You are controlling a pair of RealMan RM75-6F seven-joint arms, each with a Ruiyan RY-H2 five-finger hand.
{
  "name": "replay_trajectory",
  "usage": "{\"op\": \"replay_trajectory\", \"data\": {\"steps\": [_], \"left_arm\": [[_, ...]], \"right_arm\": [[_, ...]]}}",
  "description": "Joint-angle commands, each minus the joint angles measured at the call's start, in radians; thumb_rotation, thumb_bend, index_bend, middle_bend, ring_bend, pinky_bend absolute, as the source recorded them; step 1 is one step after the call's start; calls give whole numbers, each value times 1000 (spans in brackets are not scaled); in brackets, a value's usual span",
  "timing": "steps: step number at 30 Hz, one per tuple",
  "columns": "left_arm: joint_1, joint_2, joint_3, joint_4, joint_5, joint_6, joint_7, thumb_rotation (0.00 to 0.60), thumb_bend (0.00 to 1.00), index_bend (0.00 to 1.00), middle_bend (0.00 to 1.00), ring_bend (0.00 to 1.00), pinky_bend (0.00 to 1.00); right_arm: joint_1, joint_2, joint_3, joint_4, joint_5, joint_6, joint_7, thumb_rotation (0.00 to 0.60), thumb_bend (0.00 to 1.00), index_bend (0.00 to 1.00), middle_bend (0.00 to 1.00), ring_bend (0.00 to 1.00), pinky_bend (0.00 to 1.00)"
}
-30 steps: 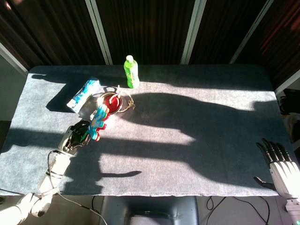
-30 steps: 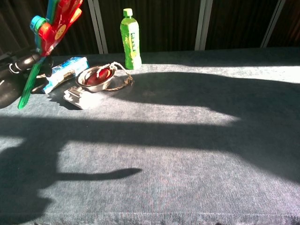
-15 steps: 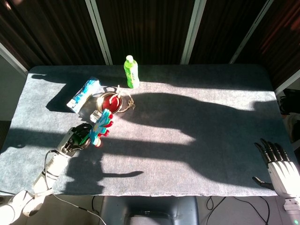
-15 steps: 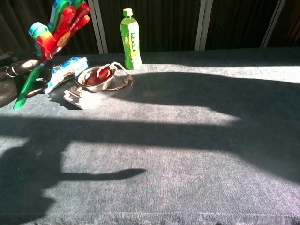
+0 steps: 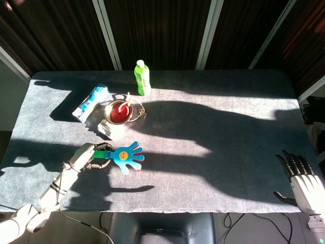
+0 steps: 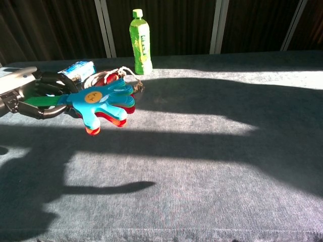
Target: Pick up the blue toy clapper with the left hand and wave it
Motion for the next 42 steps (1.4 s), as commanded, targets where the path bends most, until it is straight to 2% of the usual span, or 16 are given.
{"op": "replay_trajectory", "data": {"steps": [1, 3, 6, 9, 13, 16, 18, 20, 24, 27, 29, 32, 36, 42], "left_arm": [[32, 74, -114, -145, -123, 169, -1201, 600, 572, 912, 848, 583, 886], [39, 92, -132, -161, -147, 163, -1369, 600, 583, 912, 848, 582, 883], [45, 111, -137, -167, -153, 152, -1507, 600, 598, 916, 850, 581, 882], [50, 116, -140, -174, -159, 142, -1567, 600, 598, 916, 851, 582, 882], [51, 97, -134, -154, -150, 141, -1519, 600, 598, 916, 851, 570, 861], [46, 72, -110, -112, -118, 139, -1405, 600, 597, 916, 851, 564, 855], [32, 54, -70, -59, -62, 131, -1264, 600, 595, 916, 851, 564, 857], [14, 34, -27, -6, -17, 91, -1043, 600, 591, 917, 853, 566, 861], [-12, 14, 23, 31, 22, 7, -650, 600, 579, 920, 857, 572, 869], [-18, -14, 23, 69, 4, -48, -319, 600, 576, 920, 857, 573, 870], [-17, -28, 12, 69, -48, -122, -105, 600, 574, 920, 857, 575, 872], [-13, -46, -21, 47, -120, -163, 92, 600, 572, 921, 858, 579, 878], [-13, -67, -65, 46, -179, -163, 210, 600, 575, 920, 858, 579, 877], [-36, -26, -89, -38, -207, -216, 89, 600, 577, 921, 856, 579, 877]], "right_arm": [[-1, 1, 0, 0, 1, 1, -1, 600, 145, 0, 0, 0, 0], [-2, -5, 6, 3, 4, 10, -7, 600, 144, 0, 0, 0, 0], [-8, -17, 15, 10, 9, 30, -21, 600, 144, 0, 0, 0, 0], [-10, -23, 18, 11, 11, 37, -27, 600, 144, 0, 0, 0, 0], [-8, -24, 16, 11, 9, 30, -29, 600, 145, 0, 0, 0, 0], [-9, -22, 15, 9, 7, 32, -28, 600, 144, 0, 0, 0, 0], [-9, -20, 16, 8, 8, 33, -25, 600, 145, 0, 0, 0, 0], [-10, -18, 16, 7, 8, 34, -22, 600, 144, 0, 0, 0, 0], [-9, -14, 12, 3, 6, 28, -16, 600, 145, 0, 0, 0, 0], [-8, -13, 11, 1, 6, 24, -15, 600, 145, 0, 0, 0, 0], [-8, -13, 13, -1, 10, 25, -12, 600, 144, 0, 0, 0, 0], [-9, -11, 15, -1, 10, 29, -6, 600, 145, 0, 0, 0, 0], [-9, -9, 14, -1, 10, 28, -3, 600, 145, 0, 0, 0, 0], [-8, -6, 22, -1, 21, 31, 6, 600, 145, 0, 0, 0, 0]]}}
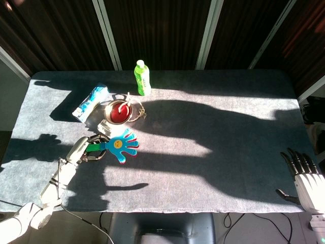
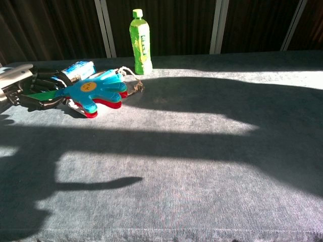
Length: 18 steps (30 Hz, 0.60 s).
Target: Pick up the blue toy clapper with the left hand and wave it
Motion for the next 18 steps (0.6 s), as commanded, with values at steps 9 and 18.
{"op": "replay_trajectory", "data": {"steps": [9, 18], "left_arm": [[-39, -63, -23, 16, -77, -134, 45, 600, 554, 867, 816, 537, 747], [-69, -146, 12, 179, -93, -242, 144, 600, 435, 77, 106, 10, 27]], "right_arm": [[0, 2, -1, 0, -3, -1, 5, 600, 145, 0, 0, 0, 0], [2, 10, -6, -5, -4, -10, 13, 600, 145, 0, 0, 0, 0]]}}
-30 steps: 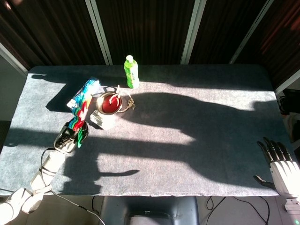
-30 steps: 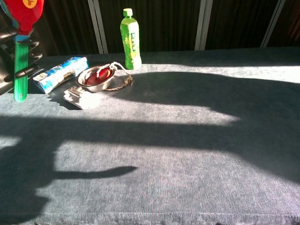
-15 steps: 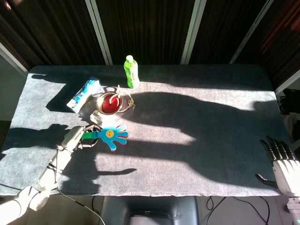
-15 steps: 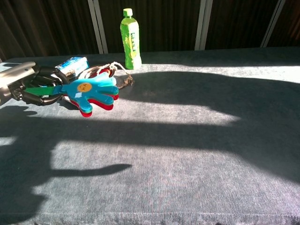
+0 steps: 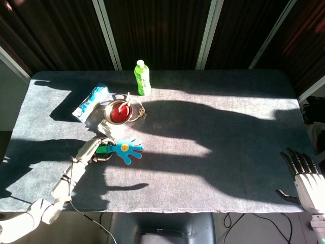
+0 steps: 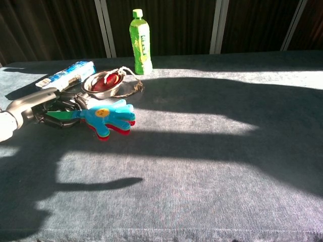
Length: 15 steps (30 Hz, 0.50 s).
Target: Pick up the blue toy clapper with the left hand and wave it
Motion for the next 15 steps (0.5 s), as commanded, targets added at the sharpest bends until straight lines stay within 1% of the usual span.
{"op": "replay_trajectory", "data": {"steps": [1, 3, 6, 9, 10, 13, 15], "left_arm": [[-18, -48, 12, 76, -28, -70, 64, 600, 434, 30, 53, 0, 9], [-14, -56, 16, 90, -26, -59, 99, 600, 424, 0, 2, 0, 0], [-3, -64, 20, 96, -7, -2, 157, 600, 408, 0, 0, 0, 0], [6, -55, 18, 71, 7, 48, 206, 600, 397, 0, 0, 0, 0], [10, -47, 17, 58, 12, 70, 226, 600, 397, 0, 0, 0, 0], [34, -6, 12, -10, 44, 180, 322, 600, 397, 0, 0, 0, 0], [60, 39, 13, -87, 75, 275, 414, 600, 397, 0, 0, 0, 0]], "right_arm": [[-1, 3, 0, -2, -1, 2, 4, 600, 145, 0, 0, 0, 0], [-2, 5, 1, -1, -2, 7, 8, 600, 145, 0, 0, 0, 0], [-2, 2, 3, 3, -1, 9, 8, 600, 144, 0, 0, 0, 0], [0, -1, 0, 2, -5, 3, 3, 600, 145, 0, 0, 0, 0], [0, -1, -1, 1, -6, 2, 3, 600, 145, 0, 0, 0, 0], [-1, -2, -1, 1, -7, 6, 1, 600, 144, 0, 0, 0, 0], [-2, -3, -1, 2, -7, 9, -3, 600, 144, 0, 0, 0, 0]]}}
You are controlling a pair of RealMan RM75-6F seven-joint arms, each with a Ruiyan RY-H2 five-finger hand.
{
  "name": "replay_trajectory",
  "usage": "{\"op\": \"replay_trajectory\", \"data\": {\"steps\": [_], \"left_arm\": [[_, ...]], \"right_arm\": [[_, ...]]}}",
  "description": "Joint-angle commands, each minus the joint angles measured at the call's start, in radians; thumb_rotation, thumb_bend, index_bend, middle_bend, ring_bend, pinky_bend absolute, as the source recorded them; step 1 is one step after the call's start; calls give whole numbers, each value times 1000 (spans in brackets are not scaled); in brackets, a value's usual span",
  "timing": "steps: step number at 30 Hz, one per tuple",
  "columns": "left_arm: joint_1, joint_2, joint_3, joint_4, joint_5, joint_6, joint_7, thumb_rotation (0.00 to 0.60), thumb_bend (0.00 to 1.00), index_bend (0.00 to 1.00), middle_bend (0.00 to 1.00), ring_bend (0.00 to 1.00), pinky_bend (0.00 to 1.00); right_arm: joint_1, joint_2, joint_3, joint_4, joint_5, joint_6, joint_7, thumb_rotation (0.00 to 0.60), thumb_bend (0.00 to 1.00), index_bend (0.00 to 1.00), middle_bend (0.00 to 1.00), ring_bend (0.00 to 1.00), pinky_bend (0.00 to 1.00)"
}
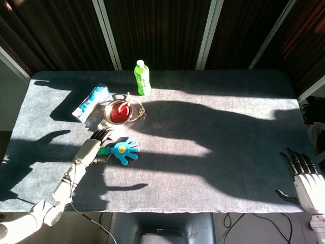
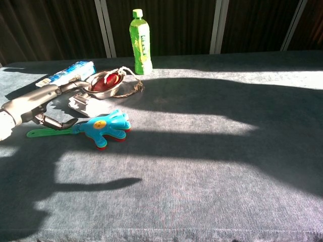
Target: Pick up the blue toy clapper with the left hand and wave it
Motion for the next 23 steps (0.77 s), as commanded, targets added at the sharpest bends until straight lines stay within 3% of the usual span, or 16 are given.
{"op": "replay_trajectory", "data": {"steps": [1, 5, 8, 11, 14, 19, 23], "left_arm": [[55, 92, 1, -153, 67, 181, 178, 600, 397, 0, 0, 0, 0], [135, 238, 48, -384, 119, 301, 367, 600, 388, 0, 0, 0, 0], [219, 306, 95, -486, 152, 397, 515, 600, 386, 0, 0, 0, 0], [312, 322, 147, -506, 188, 499, 608, 600, 389, 0, 0, 0, 0], [374, 300, 177, -462, 211, 567, 561, 600, 397, 0, 0, 0, 0], [385, 318, 179, -447, 233, 567, 551, 600, 404, 0, 0, 0, 0], [384, 335, 174, -460, 199, 507, 547, 600, 403, 0, 0, 0, 0]], "right_arm": [[0, -2, 0, 0, 0, 0, -4, 600, 144, 0, 0, 0, 0], [0, -7, -3, -1, -3, -3, -18, 600, 145, 0, 0, 0, 0], [-3, -10, -7, -2, -13, 2, -29, 600, 144, 0, 0, 0, 0], [-6, -16, -8, 0, -20, 11, -41, 600, 145, 0, 0, 0, 0], [-9, -25, -7, 4, -24, 20, -52, 600, 145, 0, 0, 0, 0], [-11, -35, 0, 10, -21, 30, -63, 600, 145, 0, 0, 0, 0], [-10, -41, 3, 10, -14, 27, -74, 600, 144, 0, 0, 0, 0]]}}
